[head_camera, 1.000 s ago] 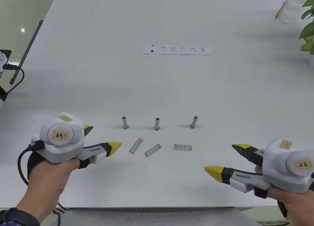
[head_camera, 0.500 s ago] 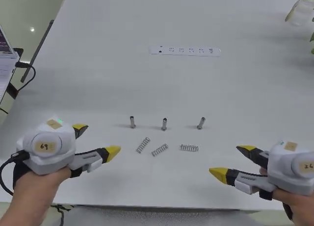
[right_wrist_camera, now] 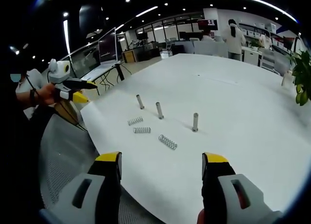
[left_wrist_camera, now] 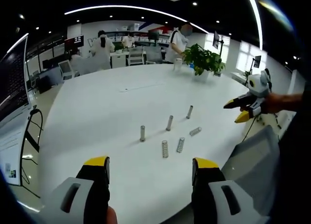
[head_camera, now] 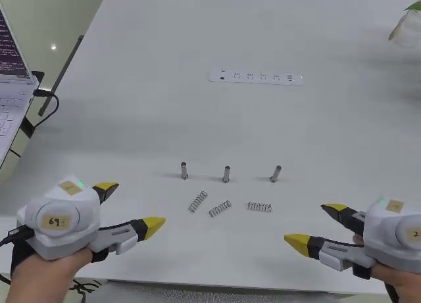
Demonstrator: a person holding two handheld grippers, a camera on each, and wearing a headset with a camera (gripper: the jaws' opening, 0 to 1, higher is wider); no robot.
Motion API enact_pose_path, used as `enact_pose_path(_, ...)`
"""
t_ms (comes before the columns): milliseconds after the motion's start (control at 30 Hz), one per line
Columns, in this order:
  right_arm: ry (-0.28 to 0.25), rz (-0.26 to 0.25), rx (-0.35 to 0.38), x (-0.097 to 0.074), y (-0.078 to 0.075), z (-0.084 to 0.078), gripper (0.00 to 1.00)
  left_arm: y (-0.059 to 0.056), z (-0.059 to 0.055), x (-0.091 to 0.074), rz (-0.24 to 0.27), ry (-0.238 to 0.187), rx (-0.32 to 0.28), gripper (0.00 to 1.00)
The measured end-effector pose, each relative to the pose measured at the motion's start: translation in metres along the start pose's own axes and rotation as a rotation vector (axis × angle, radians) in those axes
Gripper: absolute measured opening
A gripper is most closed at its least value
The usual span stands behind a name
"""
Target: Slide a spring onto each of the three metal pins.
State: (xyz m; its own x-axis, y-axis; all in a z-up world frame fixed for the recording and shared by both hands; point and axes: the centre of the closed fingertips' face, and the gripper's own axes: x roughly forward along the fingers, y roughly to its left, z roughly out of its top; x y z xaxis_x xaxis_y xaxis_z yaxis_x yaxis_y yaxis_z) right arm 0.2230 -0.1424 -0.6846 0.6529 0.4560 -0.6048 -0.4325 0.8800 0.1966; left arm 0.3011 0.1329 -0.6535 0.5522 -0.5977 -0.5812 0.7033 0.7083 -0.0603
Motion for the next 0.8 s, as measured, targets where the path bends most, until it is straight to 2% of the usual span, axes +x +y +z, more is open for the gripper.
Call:
enact_pose_path(200, 0.0, 0.002, -0.006, 0.0, 0.001, 0.001, 0.66, 0.0, -0.001, -0.001, 0.014, 0.004, 0.01, 0.65)
enact_pose_path(533, 0.001, -0.006, -0.001, -0.002, -0.001, -0.002, 0.66, -0.001, -0.003, 0.0, 0.006, 0.014, 0.023, 0.65)
enact_pose_path(667, 0.003, -0.006, -0.001, -0.003, 0.0, -0.002, 0.66, -0.004, 0.0, 0.003, -0.013, 0.02, 0.038, 0.65)
enact_pose_path(800, 0.0, -0.005, -0.003, -0.002, 0.0, 0.0, 0.67, -0.009, 0.001, 0.012, -0.054, 0.045, 0.072, 0.64)
